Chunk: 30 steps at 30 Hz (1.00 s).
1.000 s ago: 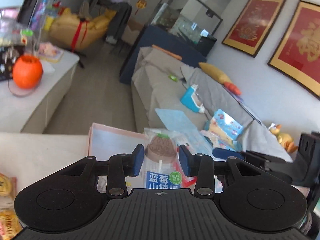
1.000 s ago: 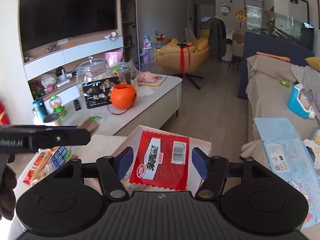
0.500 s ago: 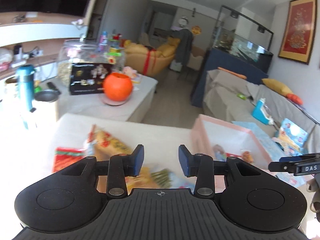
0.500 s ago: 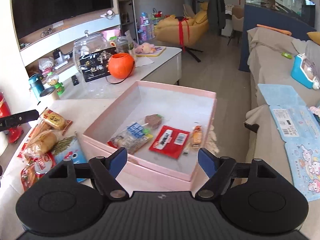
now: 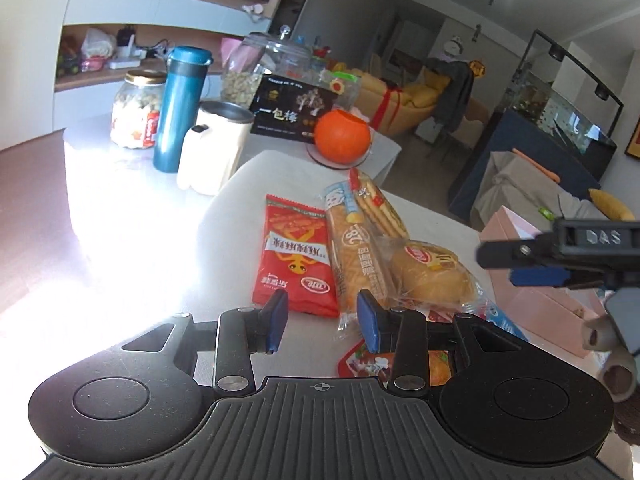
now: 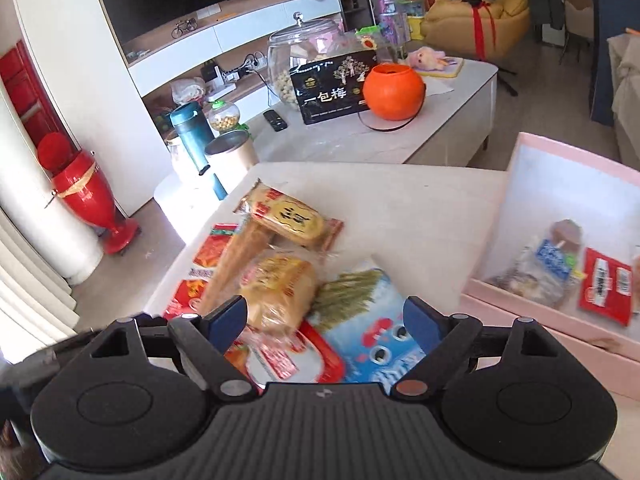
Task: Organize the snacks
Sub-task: 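Move both grippers back toward the snack pile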
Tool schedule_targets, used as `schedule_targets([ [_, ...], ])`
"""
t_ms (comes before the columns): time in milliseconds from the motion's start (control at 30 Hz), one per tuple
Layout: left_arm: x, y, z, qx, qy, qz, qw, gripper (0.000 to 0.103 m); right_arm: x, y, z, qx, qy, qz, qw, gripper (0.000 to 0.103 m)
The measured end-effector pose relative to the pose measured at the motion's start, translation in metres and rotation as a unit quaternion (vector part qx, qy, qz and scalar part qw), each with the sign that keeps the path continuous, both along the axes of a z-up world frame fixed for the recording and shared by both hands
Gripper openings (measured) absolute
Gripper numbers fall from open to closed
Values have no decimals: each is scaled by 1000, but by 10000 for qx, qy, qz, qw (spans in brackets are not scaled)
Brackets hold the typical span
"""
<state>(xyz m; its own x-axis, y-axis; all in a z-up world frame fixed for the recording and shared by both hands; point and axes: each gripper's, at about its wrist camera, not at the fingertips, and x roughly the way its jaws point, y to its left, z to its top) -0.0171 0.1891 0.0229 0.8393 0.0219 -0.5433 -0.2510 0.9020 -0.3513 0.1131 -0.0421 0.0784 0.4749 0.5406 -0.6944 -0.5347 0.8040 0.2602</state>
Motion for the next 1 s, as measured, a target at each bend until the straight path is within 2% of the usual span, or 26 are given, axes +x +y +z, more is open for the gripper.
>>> schedule_targets([
  [133, -7, 1, -3, 64, 41, -120, 9999, 42, 15, 55, -17, -327, -50, 45, 9994, 86],
  [233, -9, 5, -5, 92, 102, -174, 9998, 42, 19, 73, -33, -544, 85, 222, 9982, 85],
  [267, -9, 6, -6, 95, 120, -168, 9997, 42, 18, 73, -36, -536, 136, 271, 9981, 81],
  [300, -9, 8, -6, 87, 129, -162, 9997, 42, 17, 71, -38, -524, 170, 315, 9980, 68],
  [333, -9, 7, -7, 63, 129, -154, 9998, 42, 15, 67, -39, -496, 205, 369, 9979, 62],
  [433, -5, 8, -7, 17, 80, -186, 9998, 42, 6, 42, -35, -411, 284, 459, 9977, 56],
  [567, 10, 1, 0, 92, 9, -366, 9993, 42, -13, -3, -29, -503, 218, 424, 9976, 55],
  [667, 27, -9, 16, 340, -176, -489, 9981, 42, -26, -37, -27, -662, 76, 278, 9974, 55],
  [733, 47, -19, 32, 683, -324, -722, 9945, 42, -30, -56, -30, -744, 27, 155, 9971, 55],
  [800, 71, -28, 44, 1062, -368, -929, 9893, 42, -33, -74, -35, -832, -85, 25, 9965, 59],
  [833, 86, -33, 50, 1259, -420, -964, 9865, 42, -34, -81, -38, -861, -166, -22, 9961, 71],
  [900, 120, -42, 62, 1551, -496, -1242, 9788, 42, -37, -90, -44, -912, -314, -173, 9952, 86],
  [967, 154, -51, 64, 1836, -359, -1541, 9702, 42, -39, -96, -52, -894, -390, -216, 9950, 88],
  [1000, 174, -56, 60, 1991, -167, -1754, 9640, 42, -40, -98, -57, -841, -380, -199, 9955, 88],
])
